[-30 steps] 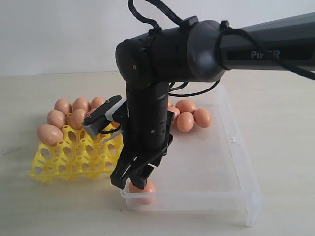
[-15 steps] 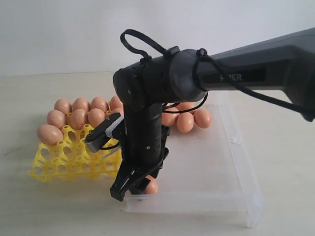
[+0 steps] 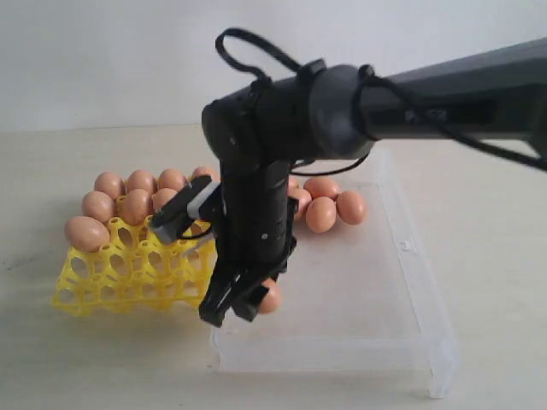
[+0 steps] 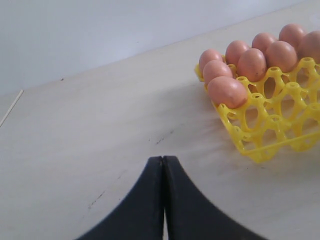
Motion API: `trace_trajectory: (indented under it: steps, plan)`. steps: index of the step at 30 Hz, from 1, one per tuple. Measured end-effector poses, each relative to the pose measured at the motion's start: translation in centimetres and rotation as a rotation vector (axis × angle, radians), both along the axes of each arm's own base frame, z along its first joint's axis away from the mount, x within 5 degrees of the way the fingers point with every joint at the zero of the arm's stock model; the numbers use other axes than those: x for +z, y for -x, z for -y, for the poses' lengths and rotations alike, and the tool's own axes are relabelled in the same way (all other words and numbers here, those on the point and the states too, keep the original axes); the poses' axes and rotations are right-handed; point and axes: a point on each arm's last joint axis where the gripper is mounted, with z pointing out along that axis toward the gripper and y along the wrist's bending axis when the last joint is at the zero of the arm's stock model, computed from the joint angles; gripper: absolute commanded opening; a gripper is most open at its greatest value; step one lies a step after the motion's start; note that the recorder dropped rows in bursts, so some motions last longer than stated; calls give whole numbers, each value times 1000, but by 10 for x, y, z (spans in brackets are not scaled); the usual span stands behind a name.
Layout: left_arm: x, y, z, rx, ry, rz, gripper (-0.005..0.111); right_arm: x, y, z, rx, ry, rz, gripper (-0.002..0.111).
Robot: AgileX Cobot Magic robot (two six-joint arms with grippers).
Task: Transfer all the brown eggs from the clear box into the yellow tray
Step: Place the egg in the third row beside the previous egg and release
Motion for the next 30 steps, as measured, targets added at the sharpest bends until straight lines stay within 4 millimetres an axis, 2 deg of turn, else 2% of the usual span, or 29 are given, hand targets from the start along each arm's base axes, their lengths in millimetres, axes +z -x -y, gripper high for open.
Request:
trace_trajectory:
  steps: [2,5,7,9,11,13,17,22,25,30]
  plan:
    - [0,0,0,0,0,0,0,20,-4,2,11,-45,86,0]
    - [0,0,0,0,0,0,0,51,-11,-4,11,-211,249,0]
    - [0,0,0,0,0,0,0,62,-17,-16,-9,-369,349,0]
    - [0,0,0,0,0,0,0,63,-21,-31,-44,-528,424,0]
    - [0,0,0,0,0,0,0,57,-25,-48,-87,-680,504,0]
    - [0,0,0,0,0,0,0,41,-28,-63,-108,-768,565,0]
    - [0,0,0,0,0,0,0,4,-31,-79,-118,-818,612,0]
    - [0,0,0,0,0,0,0,-32,-33,-84,-164,-828,585,0]
    - [0,0,0,0,0,0,0,-43,-33,-86,-217,-853,547,0]
    - [0,0,0,0,0,0,0,-47,-34,-87,-215,-880,551,4]
